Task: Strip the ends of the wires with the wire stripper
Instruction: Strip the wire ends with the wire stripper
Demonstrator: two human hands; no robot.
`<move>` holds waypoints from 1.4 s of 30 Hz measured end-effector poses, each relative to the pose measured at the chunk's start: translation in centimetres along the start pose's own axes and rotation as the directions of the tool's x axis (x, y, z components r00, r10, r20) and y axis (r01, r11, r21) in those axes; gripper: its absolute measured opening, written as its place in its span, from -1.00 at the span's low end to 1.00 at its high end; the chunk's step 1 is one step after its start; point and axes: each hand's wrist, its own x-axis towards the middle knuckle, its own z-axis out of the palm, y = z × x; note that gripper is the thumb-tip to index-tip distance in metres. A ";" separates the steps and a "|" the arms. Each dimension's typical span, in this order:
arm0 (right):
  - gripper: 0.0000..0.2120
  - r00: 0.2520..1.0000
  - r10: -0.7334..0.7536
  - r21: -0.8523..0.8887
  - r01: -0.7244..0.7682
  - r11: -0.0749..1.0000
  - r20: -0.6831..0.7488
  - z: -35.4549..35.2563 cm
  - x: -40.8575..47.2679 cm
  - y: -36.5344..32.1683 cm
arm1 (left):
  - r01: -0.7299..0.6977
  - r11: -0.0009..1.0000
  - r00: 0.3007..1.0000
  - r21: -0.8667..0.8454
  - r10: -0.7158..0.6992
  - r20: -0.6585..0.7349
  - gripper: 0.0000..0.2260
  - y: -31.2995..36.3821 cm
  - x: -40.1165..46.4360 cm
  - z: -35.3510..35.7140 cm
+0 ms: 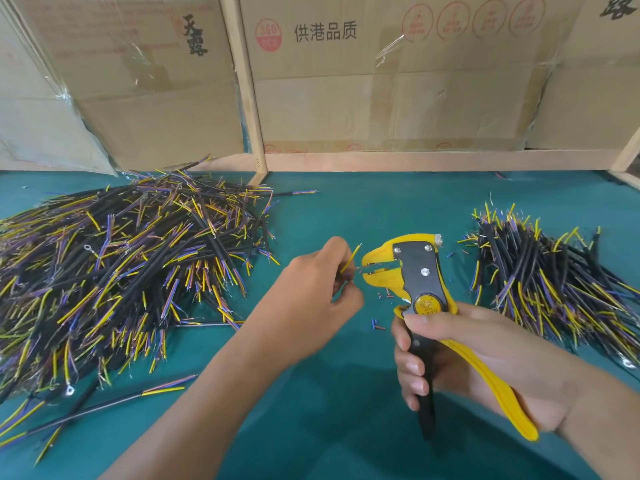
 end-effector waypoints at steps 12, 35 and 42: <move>-0.60 1.000 0.002 -0.033 -0.002 0.999 0.001 0.3 -0.2 -0.1 | 0.029 0.999 0.999 0.037 -0.030 0.040 -0.69 -0.1 -0.1 0.3; -0.53 0.995 0.035 0.031 -0.032 0.999 -0.093 2.1 -0.6 -1.5 | -0.006 1.000 0.998 0.021 0.005 0.068 -0.70 0.3 -0.3 0.5; -0.51 0.994 0.027 0.042 -0.023 0.999 -0.103 1.7 -0.6 -1.9 | 0.005 0.999 0.998 0.038 -0.008 0.068 -0.77 -0.1 -0.2 0.4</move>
